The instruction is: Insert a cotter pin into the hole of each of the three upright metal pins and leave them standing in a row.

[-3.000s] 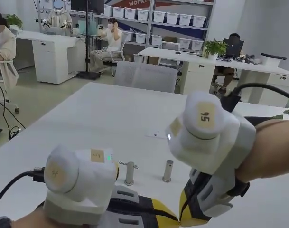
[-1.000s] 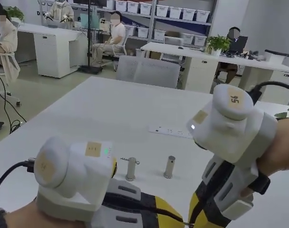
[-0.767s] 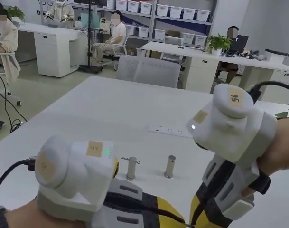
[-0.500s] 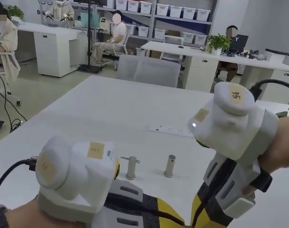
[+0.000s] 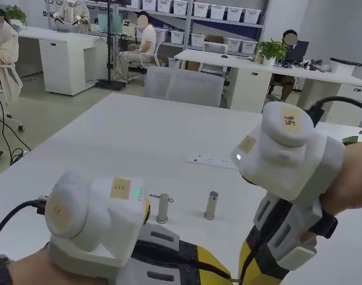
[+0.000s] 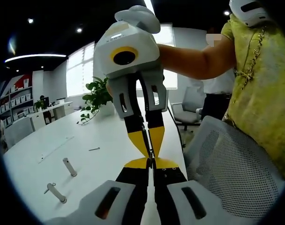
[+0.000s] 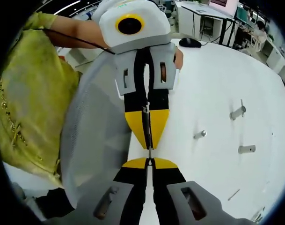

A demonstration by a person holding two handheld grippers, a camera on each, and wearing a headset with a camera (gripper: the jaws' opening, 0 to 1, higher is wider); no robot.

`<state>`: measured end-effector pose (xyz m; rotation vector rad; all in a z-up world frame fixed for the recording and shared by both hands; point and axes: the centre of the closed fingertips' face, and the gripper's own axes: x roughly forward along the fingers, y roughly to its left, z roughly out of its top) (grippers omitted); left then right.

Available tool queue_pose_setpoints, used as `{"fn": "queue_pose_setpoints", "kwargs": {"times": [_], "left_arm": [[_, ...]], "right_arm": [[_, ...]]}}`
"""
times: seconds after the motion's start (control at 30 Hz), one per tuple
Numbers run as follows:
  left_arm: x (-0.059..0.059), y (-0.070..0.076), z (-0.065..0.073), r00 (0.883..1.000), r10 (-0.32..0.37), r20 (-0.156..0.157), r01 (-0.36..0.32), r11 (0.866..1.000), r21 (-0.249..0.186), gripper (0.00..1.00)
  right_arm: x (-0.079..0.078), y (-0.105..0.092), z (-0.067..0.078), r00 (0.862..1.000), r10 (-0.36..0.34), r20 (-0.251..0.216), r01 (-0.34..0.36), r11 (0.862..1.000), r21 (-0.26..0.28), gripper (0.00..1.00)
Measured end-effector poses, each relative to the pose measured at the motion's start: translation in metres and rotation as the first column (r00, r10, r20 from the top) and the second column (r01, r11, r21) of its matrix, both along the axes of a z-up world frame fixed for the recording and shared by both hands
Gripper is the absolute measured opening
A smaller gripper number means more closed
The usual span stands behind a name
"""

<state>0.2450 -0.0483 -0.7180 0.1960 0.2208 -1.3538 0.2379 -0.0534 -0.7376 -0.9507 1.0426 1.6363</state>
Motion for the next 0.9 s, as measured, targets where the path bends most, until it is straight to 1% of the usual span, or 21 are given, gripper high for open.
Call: {"fn": "queue_pose_setpoints", "kwargs": {"times": [0.03,0.17,0.23,0.37,0.5,0.57,0.63,0.67,0.7,0.73,0.77,0.8,0.83,0.9], "left_arm": [[0.0,0.0,0.0,1.0,0.001,-0.001,-0.001,1.0,-0.001,0.01],[0.001,0.0,0.0,1.0,0.003,0.003,-0.003,1.0,-0.001,0.01],[0.002,0.0,0.0,1.0,0.006,0.009,-0.006,1.0,-0.002,0.03],[0.002,-0.001,0.001,1.0,0.01,0.01,-0.01,1.0,-0.008,0.06],[0.002,-0.001,0.0,1.0,0.015,0.003,-0.015,1.0,-0.006,0.13],[0.003,0.001,0.001,1.0,0.025,-0.006,-0.025,1.0,-0.015,0.18],[0.006,0.005,0.002,0.999,0.042,-0.01,-0.043,0.999,-0.023,0.2],[0.008,0.008,0.003,0.999,0.052,-0.015,-0.053,0.998,-0.029,0.22],[0.013,0.013,0.005,0.997,0.073,-0.019,-0.073,0.997,-0.038,0.24],[0.017,0.018,0.005,0.995,0.096,-0.018,-0.097,0.994,-0.042,0.25],[0.025,0.026,0.004,0.991,0.13,-0.02,-0.131,0.99,-0.044,0.26],[0.03,0.032,0.003,0.988,0.155,-0.027,-0.156,0.986,-0.05,0.26],[0.038,0.041,-0.001,0.98,0.193,-0.036,-0.195,0.979,-0.052,0.27],[0.047,0.051,-0.009,0.973,0.226,-0.051,-0.228,0.973,-0.045,0.29]], "right_arm": [[0.001,0.0,0.0,1.0,0.001,0.006,-0.001,1.0,0.002,0.04],[0.002,0.0,0.0,1.0,-0.005,0.006,0.005,1.0,0.0,0.04],[0.001,0.001,0.0,1.0,-0.003,0.004,0.003,1.0,0.002,0.04],[0.001,0.0,0.0,1.0,-0.005,0.003,0.005,1.0,-0.002,0.04],[0.002,-0.002,-0.002,1.0,-0.008,0.01,0.008,1.0,-0.006,0.04],[0.004,-0.004,-0.003,1.0,-0.012,0.017,0.012,1.0,-0.013,0.04],[0.006,-0.006,-0.005,1.0,-0.019,0.017,0.019,1.0,-0.013,0.04],[0.006,-0.007,-0.005,1.0,-0.025,0.019,0.025,1.0,-0.013,0.04],[0.008,-0.007,-0.006,0.999,-0.029,0.023,0.03,0.999,-0.013,0.04],[0.008,-0.008,-0.007,0.999,-0.034,0.024,0.034,0.999,-0.014,0.04],[0.009,-0.009,-0.007,0.999,-0.038,0.025,0.039,0.999,-0.014,0.04],[0.011,-0.009,-0.008,0.999,-0.046,0.028,0.046,0.999,-0.011,0.04],[0.012,-0.01,-0.008,0.998,-0.058,0.028,0.058,0.998,-0.008,0.04],[0.017,-0.011,-0.01,0.996,-0.076,0.043,0.077,0.997,-0.007,0.04]]}}
